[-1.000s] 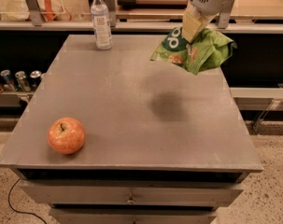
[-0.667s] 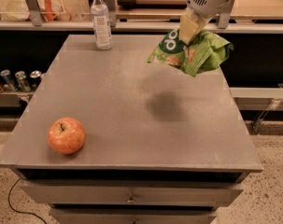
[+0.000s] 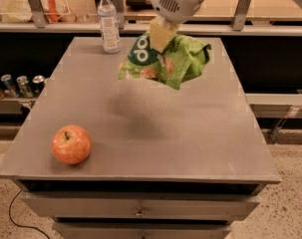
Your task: Move green rice chip bag near apple
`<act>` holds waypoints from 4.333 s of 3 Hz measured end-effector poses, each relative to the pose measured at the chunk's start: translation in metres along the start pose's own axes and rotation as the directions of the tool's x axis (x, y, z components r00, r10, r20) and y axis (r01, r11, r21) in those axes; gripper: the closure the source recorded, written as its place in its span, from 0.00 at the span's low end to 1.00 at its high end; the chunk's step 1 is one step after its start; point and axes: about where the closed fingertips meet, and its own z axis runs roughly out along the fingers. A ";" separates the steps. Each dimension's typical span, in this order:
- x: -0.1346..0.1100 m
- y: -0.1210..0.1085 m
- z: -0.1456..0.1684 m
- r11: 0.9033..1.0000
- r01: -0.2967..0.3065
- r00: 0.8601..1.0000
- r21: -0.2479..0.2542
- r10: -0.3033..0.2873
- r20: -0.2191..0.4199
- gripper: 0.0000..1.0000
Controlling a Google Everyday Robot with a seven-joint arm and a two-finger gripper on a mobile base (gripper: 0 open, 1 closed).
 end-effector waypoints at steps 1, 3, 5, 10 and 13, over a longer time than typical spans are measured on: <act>-0.044 0.041 0.000 0.991 0.132 0.991 -0.028 -0.131 0.033 1.00; -0.108 0.091 0.019 0.949 0.302 0.953 -0.087 -0.298 0.055 1.00; -0.121 0.117 0.029 0.919 0.364 0.931 -0.151 -0.355 0.086 1.00; -0.135 0.161 0.061 0.851 0.444 0.895 -0.279 -0.432 0.107 0.36; -0.144 0.155 0.075 0.837 0.452 0.891 -0.308 -0.439 0.114 0.00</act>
Offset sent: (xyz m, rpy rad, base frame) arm -0.0219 0.1645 -0.0056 -0.0822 0.0082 0.3674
